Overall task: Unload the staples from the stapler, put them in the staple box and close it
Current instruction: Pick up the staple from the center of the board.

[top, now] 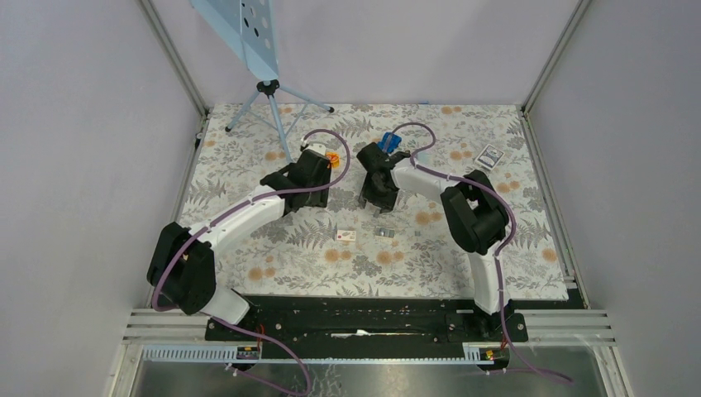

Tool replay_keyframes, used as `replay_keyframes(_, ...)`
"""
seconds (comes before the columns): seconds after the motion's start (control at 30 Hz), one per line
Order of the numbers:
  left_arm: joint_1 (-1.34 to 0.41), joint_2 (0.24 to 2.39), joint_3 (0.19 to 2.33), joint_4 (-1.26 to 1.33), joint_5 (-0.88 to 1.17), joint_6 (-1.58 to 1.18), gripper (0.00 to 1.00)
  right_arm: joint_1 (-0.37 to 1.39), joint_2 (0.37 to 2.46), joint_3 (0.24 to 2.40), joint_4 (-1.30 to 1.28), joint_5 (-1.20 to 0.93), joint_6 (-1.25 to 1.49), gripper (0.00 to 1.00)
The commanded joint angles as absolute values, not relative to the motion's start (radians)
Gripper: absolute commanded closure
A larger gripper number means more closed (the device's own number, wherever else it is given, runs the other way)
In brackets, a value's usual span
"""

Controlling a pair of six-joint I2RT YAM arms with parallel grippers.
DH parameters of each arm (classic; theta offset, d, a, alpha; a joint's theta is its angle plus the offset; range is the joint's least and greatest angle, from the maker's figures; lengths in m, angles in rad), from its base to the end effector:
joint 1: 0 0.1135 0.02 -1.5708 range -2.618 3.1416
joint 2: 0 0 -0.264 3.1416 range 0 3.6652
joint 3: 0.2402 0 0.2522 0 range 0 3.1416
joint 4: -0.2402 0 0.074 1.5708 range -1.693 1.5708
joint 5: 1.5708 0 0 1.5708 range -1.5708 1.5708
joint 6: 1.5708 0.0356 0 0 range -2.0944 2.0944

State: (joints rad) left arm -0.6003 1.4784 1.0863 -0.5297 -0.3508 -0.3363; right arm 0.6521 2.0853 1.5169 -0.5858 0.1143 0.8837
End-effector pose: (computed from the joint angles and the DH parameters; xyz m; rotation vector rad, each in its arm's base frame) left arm 0.2626 -0.1649 0.2526 0.1749 2.4098 0.0152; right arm 0.3465 0.2595 0.1620 0.3507 2.7269 0.2905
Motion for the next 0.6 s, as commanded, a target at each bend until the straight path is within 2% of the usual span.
replay_keyframes(0.0, -0.582, 1.458, 1.094, -0.516, -0.373, -0.328, 0.37, 0.66, 2.14, 1.556, -0.634, 0.156, 0.83, 0.41)
replay_keyframes(0.57, -0.566, 1.473, 1.096, -0.514, -0.354, -0.333, 0.37, 0.681, 2.234, 1.671, -0.792, 0.326, 0.683, 0.51)
